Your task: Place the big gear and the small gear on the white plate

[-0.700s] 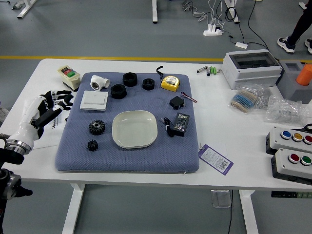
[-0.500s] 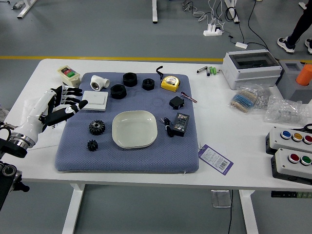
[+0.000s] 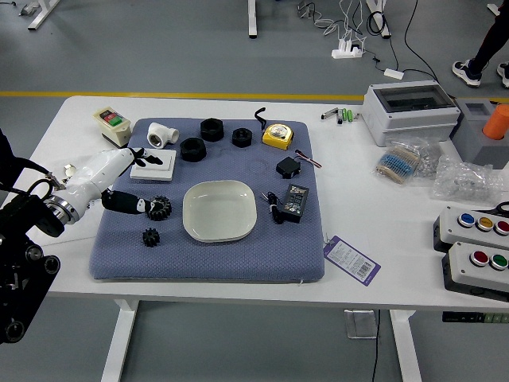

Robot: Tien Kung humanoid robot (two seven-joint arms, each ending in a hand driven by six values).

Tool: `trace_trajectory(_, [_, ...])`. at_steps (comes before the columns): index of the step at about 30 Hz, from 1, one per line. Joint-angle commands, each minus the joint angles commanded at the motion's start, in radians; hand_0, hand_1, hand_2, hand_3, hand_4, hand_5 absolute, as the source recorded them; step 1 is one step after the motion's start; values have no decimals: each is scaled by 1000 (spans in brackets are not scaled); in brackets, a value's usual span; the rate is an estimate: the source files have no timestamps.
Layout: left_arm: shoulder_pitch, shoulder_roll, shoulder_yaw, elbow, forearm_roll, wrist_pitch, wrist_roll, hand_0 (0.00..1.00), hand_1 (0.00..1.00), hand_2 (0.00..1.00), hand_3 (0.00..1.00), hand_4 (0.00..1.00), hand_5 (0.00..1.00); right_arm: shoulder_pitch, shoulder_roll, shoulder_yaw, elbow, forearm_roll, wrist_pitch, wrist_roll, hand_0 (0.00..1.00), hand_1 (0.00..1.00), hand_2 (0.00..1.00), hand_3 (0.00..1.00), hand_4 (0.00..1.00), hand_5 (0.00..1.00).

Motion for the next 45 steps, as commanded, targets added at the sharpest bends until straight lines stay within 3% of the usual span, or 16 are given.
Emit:
trace_trajectory(9, [-93, 4, 109, 124, 6, 25, -5, 669, 701, 756, 659, 958, 151, 0, -3, -3, 0, 3, -2, 1, 701, 724, 767, 595, 827, 684])
trace_trajectory(20, [-145, 6, 196, 189, 27, 24, -6, 664, 699, 748, 639, 950, 133, -4, -3, -8, 0, 5, -3, 2, 702, 724, 767, 593, 826, 684])
trace_trajectory(45, [-203, -16, 237, 324, 52, 30, -11, 660, 685, 736, 618, 938, 120, -7, -3, -14, 0, 9, -3, 1, 701, 725, 767, 593, 826, 684])
